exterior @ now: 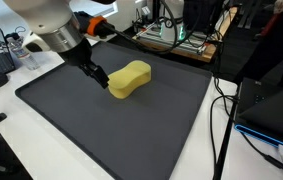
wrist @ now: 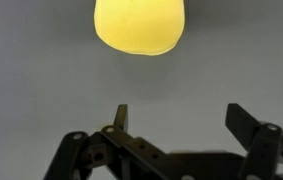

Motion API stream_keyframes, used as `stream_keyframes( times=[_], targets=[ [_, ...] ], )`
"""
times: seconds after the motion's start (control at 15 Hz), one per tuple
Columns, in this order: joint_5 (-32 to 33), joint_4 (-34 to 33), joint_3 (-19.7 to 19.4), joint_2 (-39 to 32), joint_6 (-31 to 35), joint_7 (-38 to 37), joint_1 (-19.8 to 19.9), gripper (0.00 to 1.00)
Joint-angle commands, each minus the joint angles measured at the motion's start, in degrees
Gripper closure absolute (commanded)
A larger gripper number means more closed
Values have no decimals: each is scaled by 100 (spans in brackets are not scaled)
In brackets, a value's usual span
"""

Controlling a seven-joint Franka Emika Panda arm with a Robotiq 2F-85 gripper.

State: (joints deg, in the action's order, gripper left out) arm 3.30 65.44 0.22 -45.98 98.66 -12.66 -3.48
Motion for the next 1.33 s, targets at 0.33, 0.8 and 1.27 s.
stream_keyframes(
  times=[0.33,0.8,1.27],
  targets=[
    [-600,-381,252,-157,-275,2415,903,0],
    [-654,-627,454,-349,-1093,4462,1458,0],
    [-833,-513,458,-389,-1404,5540,1863,0]
  ],
)
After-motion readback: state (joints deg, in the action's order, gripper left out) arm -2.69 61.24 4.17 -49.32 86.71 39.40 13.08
